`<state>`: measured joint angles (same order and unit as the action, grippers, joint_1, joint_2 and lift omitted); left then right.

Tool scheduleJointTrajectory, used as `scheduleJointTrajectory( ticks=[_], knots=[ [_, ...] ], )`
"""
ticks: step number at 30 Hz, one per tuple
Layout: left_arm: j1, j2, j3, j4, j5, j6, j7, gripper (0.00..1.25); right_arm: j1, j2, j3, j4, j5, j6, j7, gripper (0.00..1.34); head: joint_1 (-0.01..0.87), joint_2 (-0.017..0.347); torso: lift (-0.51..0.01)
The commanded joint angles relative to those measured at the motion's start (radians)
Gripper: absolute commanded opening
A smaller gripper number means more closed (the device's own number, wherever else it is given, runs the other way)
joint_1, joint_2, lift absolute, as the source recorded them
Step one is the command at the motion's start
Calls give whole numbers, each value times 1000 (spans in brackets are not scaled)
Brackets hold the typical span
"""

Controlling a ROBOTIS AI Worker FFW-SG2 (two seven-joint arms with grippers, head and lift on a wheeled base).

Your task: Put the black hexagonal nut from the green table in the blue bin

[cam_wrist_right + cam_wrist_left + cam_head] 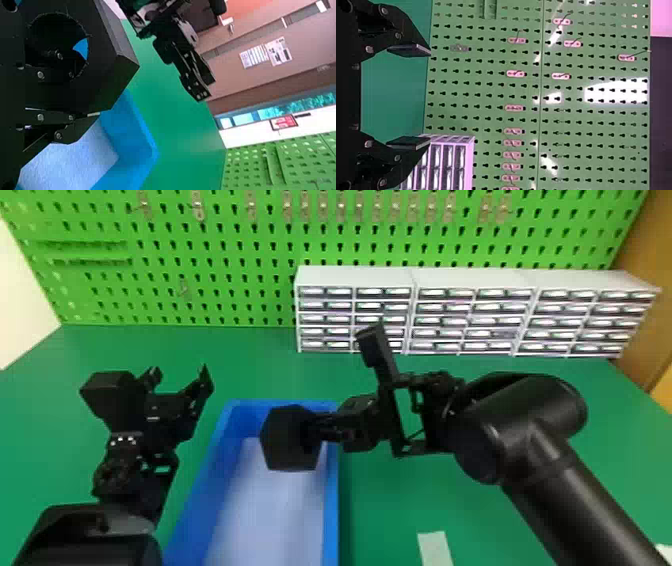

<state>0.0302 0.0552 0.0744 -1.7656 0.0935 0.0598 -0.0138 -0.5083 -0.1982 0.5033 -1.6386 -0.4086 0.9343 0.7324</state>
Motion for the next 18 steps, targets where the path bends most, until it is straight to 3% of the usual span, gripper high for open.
scheduleJointTrajectory(
  ticks=[1, 18],
  knots=[
    [-1, 0, -1, 0, 0, 0, 0, 785, -16, -4, 46, 22, -52, -12, -7, 377, 657, 57, -95],
    [-3, 0, -4, 0, -1, 0, 0, 785, -16, 8, 86, 48, -98, -20, -21, 377, 657, 57, -95]
  ],
)
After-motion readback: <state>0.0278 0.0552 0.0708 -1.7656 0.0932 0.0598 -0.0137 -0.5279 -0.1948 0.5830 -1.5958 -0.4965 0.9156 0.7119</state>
